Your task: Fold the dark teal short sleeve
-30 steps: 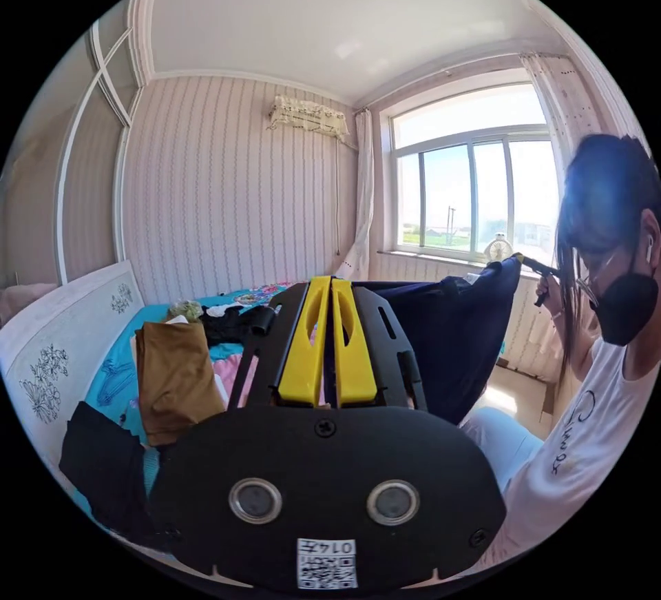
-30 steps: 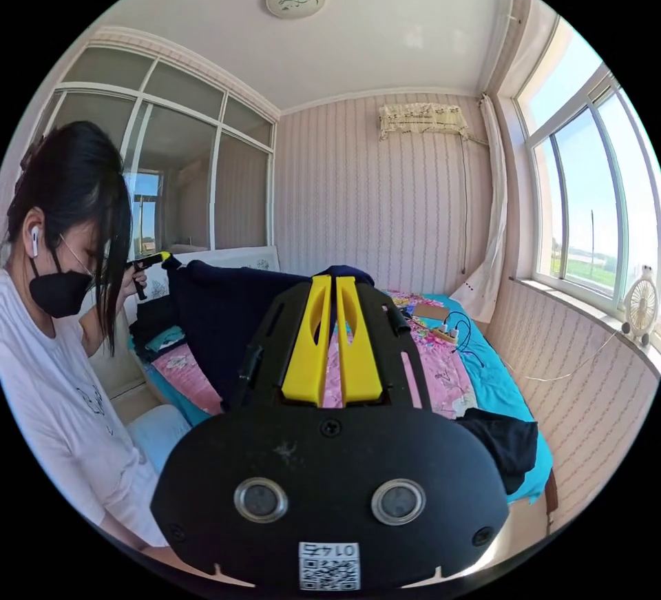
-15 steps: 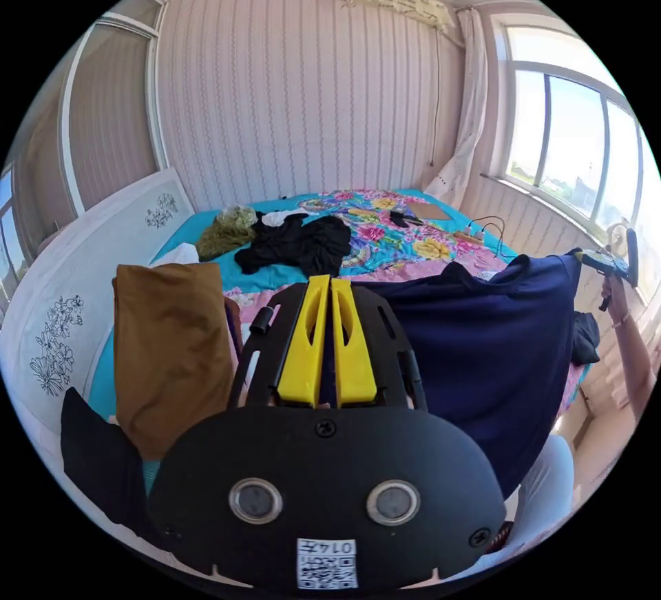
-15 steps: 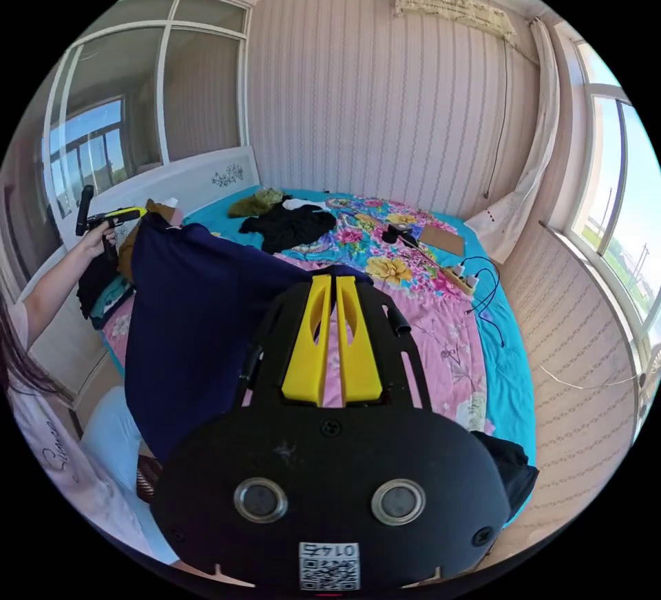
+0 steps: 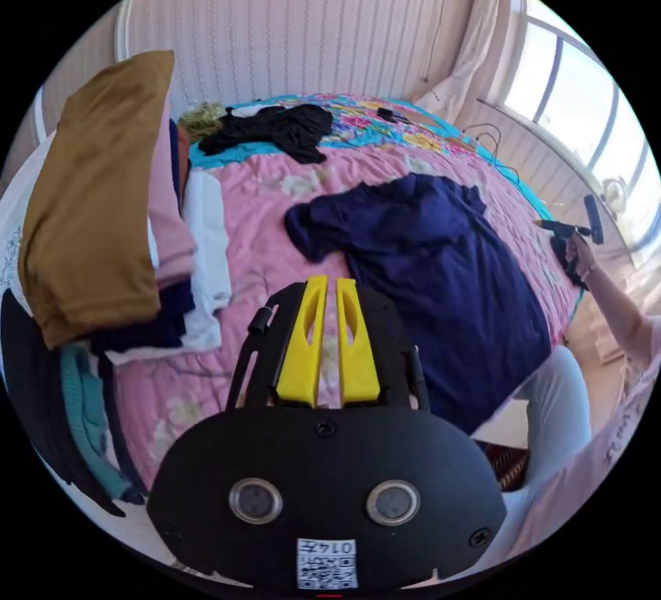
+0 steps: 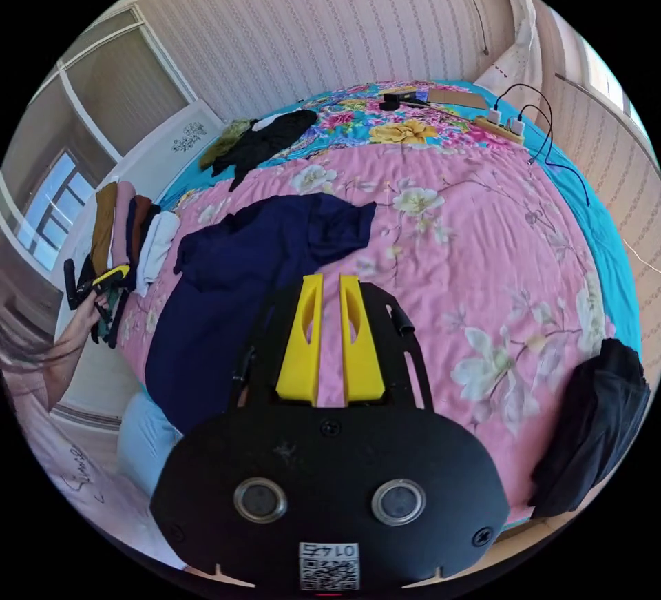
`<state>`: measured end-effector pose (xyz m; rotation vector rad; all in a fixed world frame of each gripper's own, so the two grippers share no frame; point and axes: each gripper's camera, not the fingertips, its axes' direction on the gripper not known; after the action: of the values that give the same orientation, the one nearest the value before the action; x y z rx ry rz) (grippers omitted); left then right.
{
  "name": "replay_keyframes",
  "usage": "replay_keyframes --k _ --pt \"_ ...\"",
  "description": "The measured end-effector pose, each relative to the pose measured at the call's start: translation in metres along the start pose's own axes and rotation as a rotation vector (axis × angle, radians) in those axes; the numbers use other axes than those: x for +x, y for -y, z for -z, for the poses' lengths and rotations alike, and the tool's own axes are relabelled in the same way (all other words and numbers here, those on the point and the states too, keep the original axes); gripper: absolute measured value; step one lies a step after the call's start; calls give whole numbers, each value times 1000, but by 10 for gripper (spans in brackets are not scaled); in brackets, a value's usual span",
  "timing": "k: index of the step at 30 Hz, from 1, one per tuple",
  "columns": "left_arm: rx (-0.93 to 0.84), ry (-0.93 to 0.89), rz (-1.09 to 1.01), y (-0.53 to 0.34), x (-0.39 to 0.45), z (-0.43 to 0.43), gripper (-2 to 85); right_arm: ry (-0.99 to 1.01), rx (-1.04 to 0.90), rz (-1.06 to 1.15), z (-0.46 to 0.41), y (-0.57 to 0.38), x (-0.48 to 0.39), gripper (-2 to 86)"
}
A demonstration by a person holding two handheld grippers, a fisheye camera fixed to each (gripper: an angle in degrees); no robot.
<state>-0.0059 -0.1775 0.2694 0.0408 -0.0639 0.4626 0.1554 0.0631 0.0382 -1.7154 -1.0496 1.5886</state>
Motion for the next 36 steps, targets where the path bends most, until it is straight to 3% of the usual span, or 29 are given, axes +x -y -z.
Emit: replay_keyframes --k 4,10,13,16,20,26,36 --pt "-76 -103 10 -76 21 2 70 99 -192 -16 -1 -106 -20 79" --pt "-188 -192 102 -124 52 -32 110 146 -241 -135 -13 -188 -44 106" --pt "-265 -84 94 -127 59 -51 69 88 -235 -128 -7 -190 -50 58" --pt "-273 -113 115 -132 49 -47 2 211 -269 -94 1 -192 -51 16" --pt "-70 -179 208 -152 28 3 -8 310 -194 -129 41 -203 -39 5" --pt "239 -366 168 -186 16 105 -10 462 49 -84 157 -225 -33 0" --pt "808 -636 -30 -233 -3 305 -10 693 542 374 396 -260 -96 -1"
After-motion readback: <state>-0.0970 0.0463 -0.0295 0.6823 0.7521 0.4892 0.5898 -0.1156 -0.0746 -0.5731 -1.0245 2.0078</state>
